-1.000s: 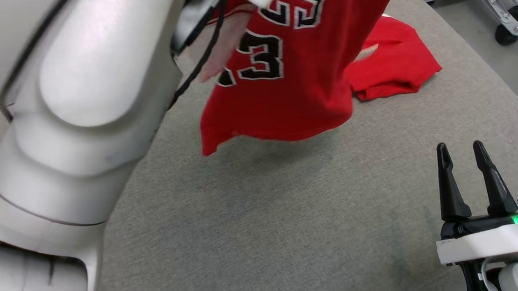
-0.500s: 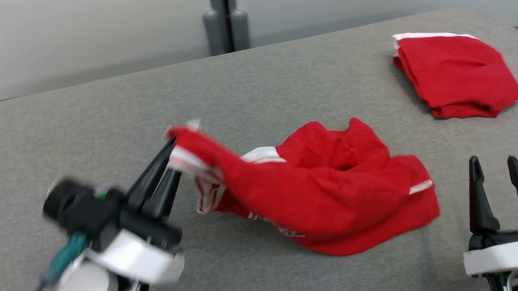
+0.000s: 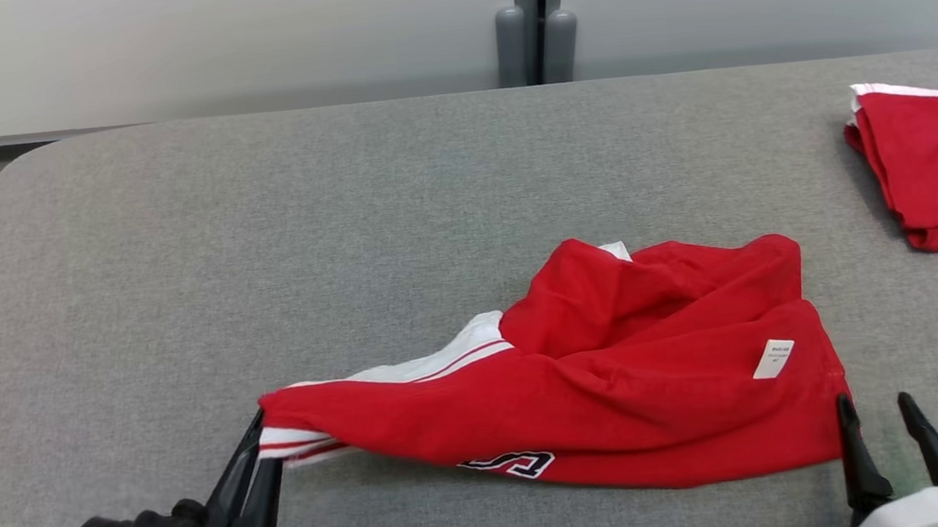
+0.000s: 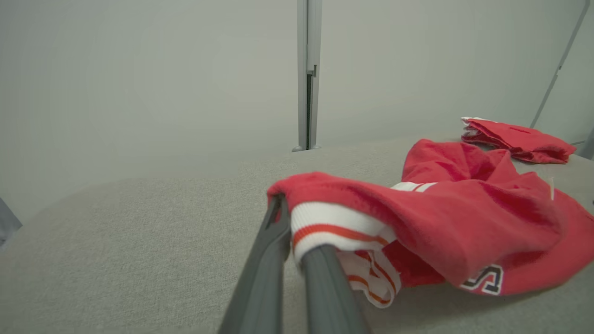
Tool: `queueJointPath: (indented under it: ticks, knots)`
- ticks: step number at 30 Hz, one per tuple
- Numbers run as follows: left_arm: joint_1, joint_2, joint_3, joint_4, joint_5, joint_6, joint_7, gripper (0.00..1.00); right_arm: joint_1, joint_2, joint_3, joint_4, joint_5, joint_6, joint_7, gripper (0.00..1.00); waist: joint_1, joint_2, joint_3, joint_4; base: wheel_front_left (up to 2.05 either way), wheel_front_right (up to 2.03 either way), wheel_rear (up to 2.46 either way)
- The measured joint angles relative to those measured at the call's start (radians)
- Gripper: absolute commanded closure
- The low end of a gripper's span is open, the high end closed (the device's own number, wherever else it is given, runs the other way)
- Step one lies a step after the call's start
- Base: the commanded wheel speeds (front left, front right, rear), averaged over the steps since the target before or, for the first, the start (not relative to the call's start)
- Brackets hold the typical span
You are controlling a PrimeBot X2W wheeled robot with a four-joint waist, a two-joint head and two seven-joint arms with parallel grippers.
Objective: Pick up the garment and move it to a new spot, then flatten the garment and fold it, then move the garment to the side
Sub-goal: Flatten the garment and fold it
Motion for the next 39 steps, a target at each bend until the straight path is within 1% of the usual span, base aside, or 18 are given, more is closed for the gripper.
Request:
queueJointPath:
  ticks: [2,3,5,7,9,12,13,14,16,18,19,20,21,25,30,33,36,39]
  knots:
    - [0.010,-0.020,0.017,0.025,0.015,-0.016,0.000,0.59,-0.032,-0.026,0.053,0.052,0.051,0.000,0.000,0.00,0.0000,0.0000,0.005,0.010,0.00,0.00,0.00]
    - [0.020,-0.028,0.018,0.048,0.018,-0.029,-0.002,0.56,-0.051,-0.042,0.080,0.072,0.072,0.000,0.000,0.00,0.0001,0.0000,0.008,0.013,0.00,0.00,0.00]
    - [0.037,-0.035,0.000,0.096,0.023,-0.062,-0.002,0.60,-0.083,-0.077,0.125,0.107,0.122,0.000,0.000,0.00,0.0000,0.0000,0.014,0.018,0.00,0.00,0.00]
    - [0.038,-0.022,-0.040,0.148,0.023,-0.108,-0.002,1.00,-0.113,-0.117,0.173,0.144,0.165,0.000,0.000,0.00,0.0000,0.0000,0.020,0.022,0.00,0.00,0.00]
    - [0.038,-0.008,-0.096,0.198,0.022,-0.133,0.018,1.00,-0.138,-0.154,0.222,0.182,0.204,0.000,0.009,0.00,0.0000,0.0000,0.025,0.028,0.00,0.00,0.00]
    - [0.033,0.002,-0.164,0.258,0.022,-0.148,0.051,0.98,-0.173,-0.198,0.282,0.214,0.257,0.000,0.021,0.00,0.0000,0.0000,0.031,0.042,0.00,0.00,0.00]
    - [0.029,-0.001,-0.165,0.272,0.019,-0.148,0.050,0.43,-0.181,-0.211,0.302,0.221,0.272,0.000,0.027,0.00,0.0000,0.0000,0.033,0.047,0.00,0.00,0.00]
    - [0.010,-0.010,-0.159,0.289,0.020,-0.136,0.040,0.00,-0.196,-0.227,0.335,0.237,0.303,0.000,0.033,0.00,0.0000,0.0000,0.035,0.056,0.00,0.00,0.00]
    - [0.000,-0.021,-0.148,0.300,0.020,-0.121,0.030,0.00,-0.208,-0.238,0.367,0.244,0.336,0.000,0.044,0.00,0.0000,0.0000,0.038,0.062,0.00,0.00,0.00]
    - [-0.003,-0.025,-0.141,0.302,0.024,-0.104,0.022,0.00,-0.219,-0.248,0.397,0.247,0.361,0.000,0.052,0.32,0.0000,0.0000,0.040,0.065,0.00,0.00,0.00]
    - [-0.004,-0.026,-0.133,0.301,0.026,-0.096,0.016,0.00,-0.223,-0.252,0.412,0.248,0.373,0.000,0.053,0.53,0.0000,0.0000,0.040,0.065,0.00,0.00,0.00]
    - [-0.004,-0.026,-0.126,0.298,0.031,-0.086,0.013,0.00,-0.227,-0.256,0.426,0.248,0.381,0.000,0.052,0.87,0.0000,0.0000,0.041,0.065,0.00,0.00,0.00]
    - [-0.004,-0.027,-0.117,0.291,0.035,-0.077,0.011,0.00,-0.231,-0.258,0.436,0.248,0.392,0.000,0.050,1.00,0.0001,0.0000,0.041,0.064,0.00,0.00,0.00]
    - [-0.004,-0.036,-0.079,0.254,0.037,-0.042,0.002,0.00,-0.232,-0.280,0.470,0.245,0.430,0.001,0.041,1.00,0.0000,0.0000,0.039,0.056,0.00,0.00,0.00]
    - [0.010,-0.033,-0.049,0.203,0.038,-0.023,0.001,0.00,-0.193,-0.347,0.442,0.240,0.440,0.001,0.018,1.00,0.0000,0.0000,0.031,0.042,0.00,0.00,0.00]
    - [0.039,-0.027,-0.054,0.166,-0.008,-0.049,0.047,0.00,-0.164,-0.383,0.411,0.221,0.425,0.001,0.010,1.00,0.0001,0.0000,0.031,0.027,0.00,0.00,0.00]
    - [0.061,-0.002,-0.056,0.099,-0.049,-0.070,0.132,0.00,-0.142,-0.406,0.370,0.191,0.407,0.001,0.007,1.00,0.0000,0.0000,0.037,0.010,0.00,0.00,0.00]
    - [0.091,0.024,-0.047,0.029,-0.121,-0.085,0.236,0.00,-0.126,-0.415,0.332,0.168,0.367,0.001,0.006,1.00,0.0000,0.0000,0.044,-0.007,0.00,0.00,0.00]
